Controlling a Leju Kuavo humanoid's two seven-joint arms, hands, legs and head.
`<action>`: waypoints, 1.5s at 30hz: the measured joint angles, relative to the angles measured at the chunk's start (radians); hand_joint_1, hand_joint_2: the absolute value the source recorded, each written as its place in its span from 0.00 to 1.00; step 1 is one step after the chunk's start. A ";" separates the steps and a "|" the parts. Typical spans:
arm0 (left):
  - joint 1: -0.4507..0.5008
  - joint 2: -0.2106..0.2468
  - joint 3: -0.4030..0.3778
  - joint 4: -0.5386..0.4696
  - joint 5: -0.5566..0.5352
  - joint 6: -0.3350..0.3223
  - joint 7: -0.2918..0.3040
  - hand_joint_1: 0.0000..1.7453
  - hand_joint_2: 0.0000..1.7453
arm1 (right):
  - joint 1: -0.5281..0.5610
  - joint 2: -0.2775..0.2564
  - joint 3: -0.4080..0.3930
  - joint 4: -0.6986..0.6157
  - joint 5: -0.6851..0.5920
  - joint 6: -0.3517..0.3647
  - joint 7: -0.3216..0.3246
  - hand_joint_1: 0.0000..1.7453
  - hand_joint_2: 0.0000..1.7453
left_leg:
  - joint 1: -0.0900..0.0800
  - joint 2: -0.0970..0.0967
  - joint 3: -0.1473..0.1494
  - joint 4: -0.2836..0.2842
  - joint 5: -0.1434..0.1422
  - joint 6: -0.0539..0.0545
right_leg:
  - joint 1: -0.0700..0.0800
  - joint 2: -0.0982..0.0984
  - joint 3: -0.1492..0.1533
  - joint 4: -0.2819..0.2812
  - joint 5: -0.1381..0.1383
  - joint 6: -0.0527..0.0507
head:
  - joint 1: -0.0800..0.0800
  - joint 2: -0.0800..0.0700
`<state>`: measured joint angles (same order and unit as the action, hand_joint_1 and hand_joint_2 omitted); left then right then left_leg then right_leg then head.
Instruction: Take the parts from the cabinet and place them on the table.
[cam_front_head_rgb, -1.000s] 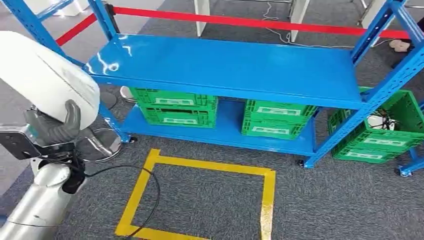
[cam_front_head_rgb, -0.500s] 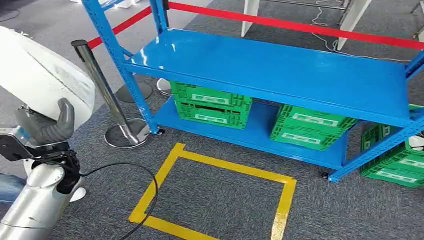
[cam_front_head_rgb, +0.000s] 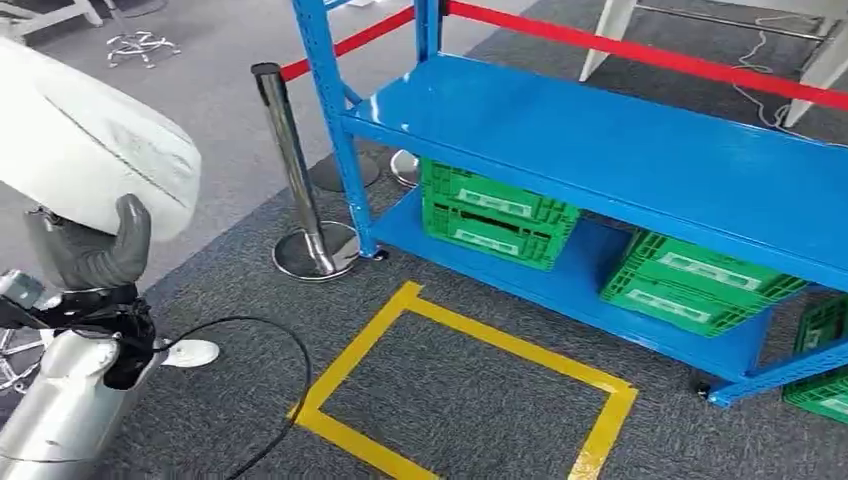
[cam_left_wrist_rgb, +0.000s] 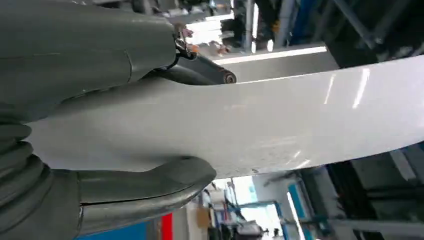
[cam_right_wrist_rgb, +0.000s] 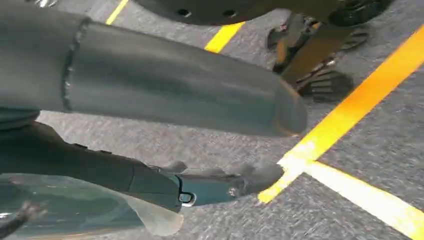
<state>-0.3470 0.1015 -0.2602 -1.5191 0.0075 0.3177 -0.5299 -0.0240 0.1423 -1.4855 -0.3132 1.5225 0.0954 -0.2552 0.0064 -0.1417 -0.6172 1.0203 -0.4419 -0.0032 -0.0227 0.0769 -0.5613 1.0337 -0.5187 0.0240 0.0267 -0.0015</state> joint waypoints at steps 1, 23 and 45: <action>0.009 0.006 -0.004 -0.023 -0.023 -0.022 0.000 1.00 1.00 | -0.001 -0.002 0.000 0.003 0.000 0.000 0.000 0.00 0.00 | 0.000 -0.012 -0.003 0.002 0.002 -0.004 | -0.002 -0.012 0.002 -0.003 0.003 -0.006 | 0.000 0.000; -0.311 0.087 -0.416 -0.121 -0.335 -0.569 0.204 1.00 1.00 | -0.016 -0.037 0.017 0.045 0.019 0.012 -0.022 0.00 0.00 | -0.012 0.098 0.006 -0.012 0.011 0.029 | 0.003 -0.078 -0.137 0.288 -0.134 0.015 | -0.003 0.000; -0.439 0.131 -0.510 -0.083 -0.322 -0.629 0.208 1.00 1.00 | -0.017 -0.045 0.019 0.058 0.024 0.016 -0.029 0.00 0.00 | -0.045 0.209 -0.011 0.011 0.006 0.027 | 0.011 -0.192 0.006 0.004 -0.010 -0.012 | -0.022 0.000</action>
<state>-0.7864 0.2323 -0.7698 -1.6018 -0.3147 -0.3117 -0.3216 -0.0412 0.0977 -1.4668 -0.2552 1.5461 0.1118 -0.2838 -0.0388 0.0669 -0.6278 1.0313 -0.4361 0.0238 -0.0116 -0.1147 -0.5552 1.0376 -0.5283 0.0117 0.0046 -0.0015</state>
